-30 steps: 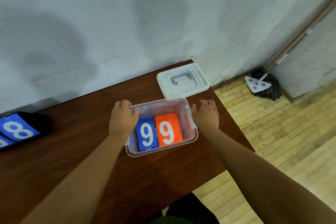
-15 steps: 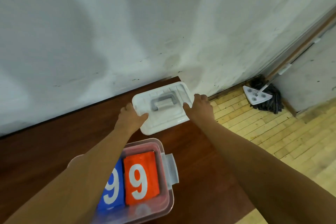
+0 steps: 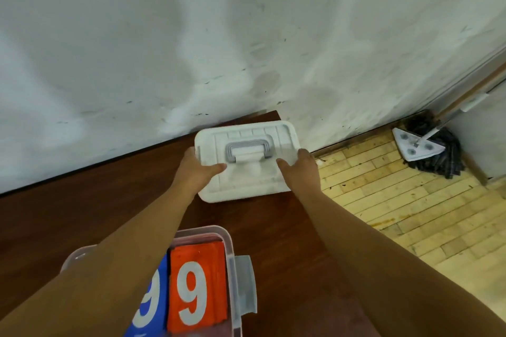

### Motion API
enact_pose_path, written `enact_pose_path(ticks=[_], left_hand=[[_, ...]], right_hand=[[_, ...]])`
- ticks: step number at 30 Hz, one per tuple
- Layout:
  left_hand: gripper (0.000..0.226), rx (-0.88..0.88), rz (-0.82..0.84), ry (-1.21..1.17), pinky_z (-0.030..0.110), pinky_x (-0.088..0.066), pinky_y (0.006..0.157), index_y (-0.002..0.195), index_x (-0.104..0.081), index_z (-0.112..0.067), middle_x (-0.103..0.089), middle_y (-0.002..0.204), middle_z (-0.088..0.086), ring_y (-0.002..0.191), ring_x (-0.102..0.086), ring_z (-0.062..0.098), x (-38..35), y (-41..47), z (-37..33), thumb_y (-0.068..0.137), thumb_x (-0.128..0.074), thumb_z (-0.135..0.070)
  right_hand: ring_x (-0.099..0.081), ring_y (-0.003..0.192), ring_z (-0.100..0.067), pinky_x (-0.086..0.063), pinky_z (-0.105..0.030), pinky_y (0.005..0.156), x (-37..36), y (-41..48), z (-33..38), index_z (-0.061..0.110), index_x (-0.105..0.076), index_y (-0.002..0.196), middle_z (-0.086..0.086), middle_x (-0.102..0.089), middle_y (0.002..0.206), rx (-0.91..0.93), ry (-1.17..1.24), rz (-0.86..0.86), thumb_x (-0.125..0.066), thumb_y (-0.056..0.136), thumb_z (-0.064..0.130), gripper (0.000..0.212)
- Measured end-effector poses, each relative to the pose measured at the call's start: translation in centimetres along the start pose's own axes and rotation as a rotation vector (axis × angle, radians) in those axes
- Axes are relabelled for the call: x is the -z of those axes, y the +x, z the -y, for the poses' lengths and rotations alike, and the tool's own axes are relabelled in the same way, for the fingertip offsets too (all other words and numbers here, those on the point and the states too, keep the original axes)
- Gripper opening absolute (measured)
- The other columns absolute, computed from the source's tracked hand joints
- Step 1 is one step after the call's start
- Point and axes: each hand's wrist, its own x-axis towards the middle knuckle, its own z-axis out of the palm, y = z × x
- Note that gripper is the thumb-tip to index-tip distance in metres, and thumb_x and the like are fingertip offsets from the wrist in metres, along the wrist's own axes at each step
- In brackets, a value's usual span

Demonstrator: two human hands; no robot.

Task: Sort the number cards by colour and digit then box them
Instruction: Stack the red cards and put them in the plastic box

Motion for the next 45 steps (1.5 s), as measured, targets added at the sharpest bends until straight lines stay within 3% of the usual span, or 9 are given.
enact_pose_path(ticks=[6,13,18,22,24,31,38,42,45], left_hand=[[0.082,-0.236,-0.164,0.085,0.054,-0.040,0.108,0.140,-0.044,-0.018,-0.045,0.142,0.009,0.132,-0.043,0.029,4.1,-3.0,-1.9,0.071,-0.086,-0.029],[0.075,-0.331,-0.222,0.161,0.030,-0.032,0.106,0.139,-0.044,-0.021,-0.031,0.144,0.008,0.135,-0.037,0.026,11.5,-9.6,-0.5,0.075,-0.082,-0.029],[0.084,-0.381,-0.219,0.210,0.023,-0.022,0.106,0.149,-0.036,-0.020,-0.023,0.149,0.003,0.140,-0.024,0.021,16.2,-15.3,4.2,0.079,-0.080,-0.034],[0.089,-0.397,-0.135,0.270,0.027,-0.033,0.101,0.150,-0.028,-0.030,-0.011,0.149,-0.013,0.138,-0.019,0.015,18.1,-19.4,9.8,0.078,-0.079,-0.041],[0.095,-0.366,-0.094,0.335,0.036,-0.038,0.107,0.152,-0.024,-0.031,-0.005,0.153,-0.011,0.142,-0.015,0.018,18.4,-21.3,12.7,0.076,-0.077,-0.051],[0.101,-0.312,0.012,0.427,0.046,-0.023,0.118,0.153,-0.018,-0.040,0.014,0.161,-0.007,0.150,0.004,0.024,17.3,-25.5,19.4,0.071,-0.063,-0.077],[0.105,-0.373,0.016,0.486,0.047,-0.021,0.119,0.154,-0.016,-0.039,0.032,0.158,-0.003,0.150,0.013,0.028,16.0,-27.0,20.7,0.070,-0.069,-0.071],[0.107,-0.385,0.010,0.475,0.048,-0.019,0.119,0.156,-0.008,-0.037,0.035,0.158,-0.003,0.150,0.016,0.026,15.7,-27.3,20.9,0.073,-0.065,-0.073],[0.109,-0.342,0.019,0.462,0.047,-0.016,0.120,0.157,-0.001,-0.034,0.033,0.159,-0.002,0.150,0.016,0.026,15.7,-26.8,20.5,0.076,-0.064,-0.072]], right_hand=[[-0.046,0.109,-0.020,-0.046,-0.034,0.090,2.8,-3.3,2.5,0.011,-0.043,0.136,-0.005,-0.042,0.127,0.032,0.142,-0.099,-0.075,0.078,0.041,0.073],[-0.042,0.120,-0.024,-0.046,-0.046,0.101,4.7,-12.0,8.3,0.014,-0.042,0.135,-0.003,-0.039,0.127,0.136,0.248,-0.137,-0.082,0.072,0.037,0.078],[-0.037,0.124,-0.020,-0.042,-0.041,0.104,3.5,-20.5,9.4,0.020,-0.039,0.135,-0.002,-0.037,0.131,0.148,0.185,-0.142,-0.080,0.072,0.046,0.079],[-0.040,0.120,-0.015,-0.045,-0.040,0.101,1.1,-26.9,8.5,0.026,-0.035,0.132,0.002,-0.037,0.130,0.108,0.103,-0.155,-0.077,0.071,0.055,0.079],[-0.041,0.120,-0.016,-0.044,-0.040,0.102,-0.2,-29.5,7.7,0.026,-0.035,0.132,0.002,-0.038,0.130,0.075,0.031,-0.143,-0.076,0.070,0.058,0.081],[-0.037,0.125,-0.021,-0.036,-0.043,0.107,-3.6,-34.6,4.7,0.019,-0.032,0.138,-0.002,-0.037,0.133,0.055,-0.169,-0.144,-0.068,0.073,0.064,0.087],[-0.043,0.119,-0.021,-0.054,-0.043,0.091,-3.9,-35.3,2.8,0.023,-0.026,0.139,-0.001,-0.033,0.132,0.031,-0.053,-0.118,-0.064,0.083,0.055,0.075],[-0.053,0.113,-0.022,-0.056,-0.037,0.084,-3.9,-34.5,2.0,0.024,-0.026,0.142,-0.003,-0.040,0.128,0.085,-0.065,-0.105,-0.049,0.096,0.042,0.054],[-0.054,0.108,-0.018,-0.056,-0.035,0.083,-3.6,-33.4,1.9,0.027,-0.028,0.145,-0.001,-0.045,0.125,0.078,-0.046,-0.093,-0.049,0.097,0.041,0.054]])
